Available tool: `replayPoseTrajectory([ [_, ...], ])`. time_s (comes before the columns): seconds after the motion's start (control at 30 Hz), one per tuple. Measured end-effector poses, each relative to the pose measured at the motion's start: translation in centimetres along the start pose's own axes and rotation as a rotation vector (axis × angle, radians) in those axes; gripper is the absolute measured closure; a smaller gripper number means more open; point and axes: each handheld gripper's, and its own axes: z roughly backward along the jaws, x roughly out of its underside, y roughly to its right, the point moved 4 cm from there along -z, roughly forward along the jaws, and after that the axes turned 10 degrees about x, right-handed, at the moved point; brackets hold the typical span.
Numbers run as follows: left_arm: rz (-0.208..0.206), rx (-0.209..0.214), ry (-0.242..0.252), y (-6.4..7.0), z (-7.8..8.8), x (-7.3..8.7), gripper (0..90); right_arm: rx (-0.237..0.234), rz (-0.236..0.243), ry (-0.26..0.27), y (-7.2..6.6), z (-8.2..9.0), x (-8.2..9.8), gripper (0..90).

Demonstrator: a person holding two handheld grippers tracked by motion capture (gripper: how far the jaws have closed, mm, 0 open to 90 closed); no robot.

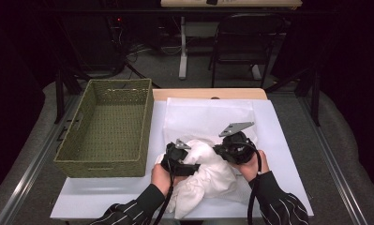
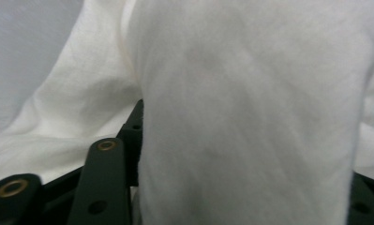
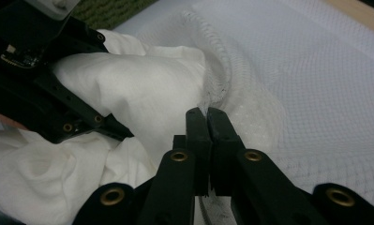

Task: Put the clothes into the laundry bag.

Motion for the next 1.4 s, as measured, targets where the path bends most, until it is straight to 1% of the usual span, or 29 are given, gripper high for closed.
replayPoseTrajectory([
  [0.03,-0.057,-0.012,-0.033,0.2,-0.2,-0.1,41.2,0.002,-0.003,-0.011,0.1,-0.3,0.3,88.7],
  [0.07,-0.078,-0.008,-0.054,0.3,-0.1,-0.3,36.4,0.002,-0.007,-0.014,0.4,-0.4,0.6,88.7],
  [0.13,-0.090,-0.013,-0.054,0.3,0.1,-0.4,30.7,0.003,-0.014,-0.016,0.5,-0.3,0.7,88.7],
  [0.17,-0.135,-0.007,-0.104,0.6,0.6,-0.6,27.4,0.005,-0.016,-0.008,0.8,-0.1,0.7,88.6],
  [0.2,-0.135,-0.007,-0.104,0.6,0.6,-0.6,23.7,0.006,-0.018,-0.006,0.9,-0.1,0.7,88.6],
  [0.23,-0.158,-0.005,-0.119,0.8,1.0,-0.7,20.1,0.008,-0.021,-0.007,0.9,0.0,0.7,88.6],
  [0.27,-0.212,0.000,-0.147,1.3,2.0,-1.1,17.8,0.009,-0.019,-0.006,1.0,0.0,0.7,88.6],
  [0.3,-0.212,0.000,-0.147,1.3,2.0,-1.1,16.5,0.009,-0.019,-0.006,1.0,0.0,0.7,88.6],
  [0.33,-0.235,-0.003,-0.155,1.6,2.5,-1.4,16.5,0.011,-0.018,-0.007,1.0,0.0,0.7,88.5],
  [0.37,-0.256,0.024,-0.161,1.9,2.9,-1.7,15.2,0.014,-0.021,-0.007,1.1,-0.1,0.7,88.5],
  [0.43,-0.275,0.035,-0.158,2.3,3.4,-2.3,15.2,0.016,-0.022,-0.009,1.1,-0.1,0.7,88.5],
  [0.53,-0.315,0.071,-0.209,2.5,2.3,-2.7,15.4,0.021,-0.022,-0.009,1.2,-0.1,0.7,88.4],
  [0.67,-0.299,0.076,-0.212,2.1,0.9,-2.6,16.1,0.022,-0.018,-0.015,1.3,-0.2,0.8,88.4],
  [0.77,-0.303,0.047,-0.202,1.7,-0.1,-2.1,40.0,0.020,-0.022,-0.027,1.3,-0.3,0.9,88.4],
  [0.8,-0.295,0.046,-0.191,1.6,-0.4,-1.9,40.0,0.018,-0.021,-0.030,1.3,-0.4,1.0,88.5],
  [0.9,-0.261,0.037,-0.172,1.1,-1.0,-1.4,55.2,0.015,-0.018,-0.030,1.1,-0.4,0.9,88.6],
  [0.93,-0.232,0.036,-0.154,1.0,-1.1,-1.4,57.6,0.013,-0.018,-0.028,1.1,-0.3,0.8,88.6],
  [0.97,-0.192,0.012,-0.125,1.0,-0.9,-1.4,60.8,0.008,-0.022,-0.012,0.9,0.1,0.5,88.7],
  [1.0,-0.192,0.012,-0.125,1.0,-0.9,-1.4,61.7,0.008,-0.022,-0.012,0.9,0.1,0.5,88.7],
  [1.03,-0.157,0.008,-0.102,0.9,-0.7,-1.6,61.7,0.008,-0.024,-0.005,0.8,0.3,0.4,88.8],
  [1.07,-0.113,0.011,-0.065,0.8,-0.4,-1.8,62.5,0.000,-0.027,0.008,0.6,0.6,0.2,88.8],
  [1.1,-0.024,0.035,0.001,0.6,0.3,-2.4,63.1,-0.005,-0.026,0.028,0.4,1.3,-0.2,88.8],
  [1.13,-0.024,0.035,0.001,0.6,0.3,-2.4,63.0,-0.005,-0.026,0.028,0.4,1.3,-0.2,88.8],
  [1.17,0.005,0.026,0.030,0.6,0.4,-2.7,62.8,-0.009,-0.026,0.036,0.3,1.4,-0.3,88.8],
  [1.23,0.017,0.018,0.029,0.6,-0.4,-2.6,61.5,-0.007,-0.028,0.022,0.4,1.0,-0.1,88.7],
  [1.3,0.008,0.007,0.014,0.7,-1.2,-2.3,59.2,-0.009,-0.027,0.008,0.5,0.6,0.1,88.7],
  [1.33,-0.028,-0.002,-0.003,0.8,-1.6,-2.2,57.5,-0.004,-0.022,-0.010,0.6,0.1,0.5,88.7],
  [1.37,-0.087,-0.027,-0.028,1.2,-1.8,-2.4,49.9,-0.003,-0.027,-0.036,0.8,-0.4,1.0,88.5],
  [1.4,-0.087,-0.027,-0.028,1.2,-1.8,-2.4,44.3,0.002,-0.029,-0.038,1.0,-0.5,1.2,88.5],
])
